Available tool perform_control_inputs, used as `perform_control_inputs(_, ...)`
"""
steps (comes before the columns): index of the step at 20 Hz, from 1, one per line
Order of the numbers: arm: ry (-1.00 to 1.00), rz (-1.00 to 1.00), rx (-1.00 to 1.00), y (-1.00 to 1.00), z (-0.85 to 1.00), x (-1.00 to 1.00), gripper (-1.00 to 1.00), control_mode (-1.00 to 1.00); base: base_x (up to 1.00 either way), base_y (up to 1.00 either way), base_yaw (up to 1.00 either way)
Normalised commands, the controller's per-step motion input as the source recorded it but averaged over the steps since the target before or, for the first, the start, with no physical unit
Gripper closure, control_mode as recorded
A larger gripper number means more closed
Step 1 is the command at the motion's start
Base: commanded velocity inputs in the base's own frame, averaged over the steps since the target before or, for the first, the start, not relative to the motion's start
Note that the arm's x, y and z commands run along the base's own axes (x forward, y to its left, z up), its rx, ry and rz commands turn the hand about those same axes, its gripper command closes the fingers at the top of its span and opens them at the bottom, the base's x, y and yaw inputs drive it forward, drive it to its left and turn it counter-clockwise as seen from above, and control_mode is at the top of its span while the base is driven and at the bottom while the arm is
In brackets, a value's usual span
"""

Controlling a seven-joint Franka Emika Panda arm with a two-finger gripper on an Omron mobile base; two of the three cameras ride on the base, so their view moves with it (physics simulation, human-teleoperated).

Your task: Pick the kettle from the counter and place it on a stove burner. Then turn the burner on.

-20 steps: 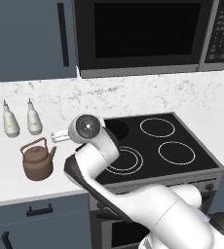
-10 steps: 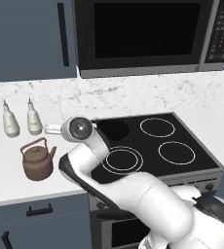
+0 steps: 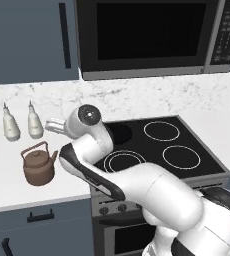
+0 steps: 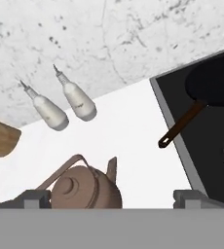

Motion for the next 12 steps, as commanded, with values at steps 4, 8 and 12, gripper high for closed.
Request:
perform_control_inputs(4, 0.13, 0.09, 0.06, 0.14, 0.0, 0.15, -1.0, -1.0, 0.0, 0.0, 0.0)
perform_control_inputs(8, 0.1, 0.09, 0.05, 0.16, 0.0, 0.15, -1.0, -1.0, 0.0, 0.0, 0.0)
perform_control_inputs(12, 0.16, 0.05, 0.01, 0.23, -0.01, 0.07, -1.0, -1.0, 0.0, 0.0, 0.0)
